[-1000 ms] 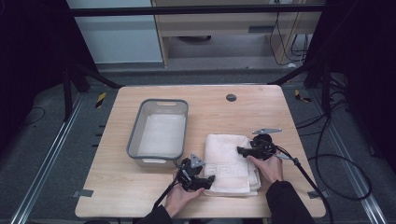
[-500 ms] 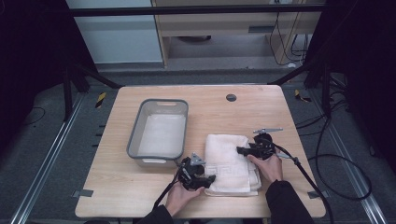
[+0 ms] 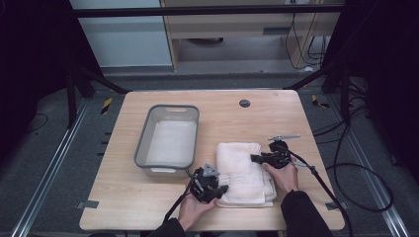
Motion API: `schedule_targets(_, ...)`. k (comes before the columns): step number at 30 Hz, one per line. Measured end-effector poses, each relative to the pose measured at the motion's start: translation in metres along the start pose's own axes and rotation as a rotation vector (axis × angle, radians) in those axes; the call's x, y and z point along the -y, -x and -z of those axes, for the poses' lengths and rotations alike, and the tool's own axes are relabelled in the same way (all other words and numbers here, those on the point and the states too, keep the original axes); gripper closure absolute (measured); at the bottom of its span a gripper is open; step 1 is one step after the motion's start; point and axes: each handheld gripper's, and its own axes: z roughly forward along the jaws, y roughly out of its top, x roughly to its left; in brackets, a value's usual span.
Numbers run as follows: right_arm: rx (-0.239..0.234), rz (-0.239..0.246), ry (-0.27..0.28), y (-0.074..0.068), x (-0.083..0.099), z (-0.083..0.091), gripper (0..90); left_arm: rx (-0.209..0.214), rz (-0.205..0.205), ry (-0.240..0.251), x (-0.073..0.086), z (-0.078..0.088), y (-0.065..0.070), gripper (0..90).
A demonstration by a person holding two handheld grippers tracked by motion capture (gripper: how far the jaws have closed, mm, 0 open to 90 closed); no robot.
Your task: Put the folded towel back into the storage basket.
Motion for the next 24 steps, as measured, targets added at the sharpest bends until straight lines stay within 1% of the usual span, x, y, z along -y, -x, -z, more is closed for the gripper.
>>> schedule_targets(4, -0.003, 0.002, 0.011, -0.001, -0.001, 0.003, 66.1, 0.014, 0.010, 0.014, 0.001, 0.001, -0.001, 72.4)
schedule_targets(8, -0.010, 0.000, 0.024, -0.002, -0.003, 0.008, 66.6, 0.022, 0.020, 0.028, 0.002, 0.002, -0.001, 74.5)
schedule_targets(10, -0.007, 0.008, 0.032, -0.004, -0.004, 0.012, 66.7, 0.026, 0.014, 0.029, 0.002, 0.003, 0.000, 75.1)
schedule_targets(15, -0.009, 0.029, 0.057, -0.008, -0.007, 0.020, 66.9, 0.042, 0.017, 0.047, 0.001, 0.008, 0.001, 76.0)
schedule_targets(21, -0.012, 0.051, 0.096, -0.016, -0.011, 0.034, 67.3, 0.049, 0.008, 0.075, -0.002, 0.016, 0.003, 76.4)
schedule_targets(22, -0.011, 0.054, 0.101, -0.017, -0.012, 0.036, 67.4, 0.047, 0.000, 0.081, -0.003, 0.018, 0.004, 76.5)
schedule_targets(24, -0.008, 0.061, 0.110, -0.020, -0.014, 0.040, 67.4, 0.051, 0.002, 0.093, -0.004, 0.021, 0.004, 76.5)
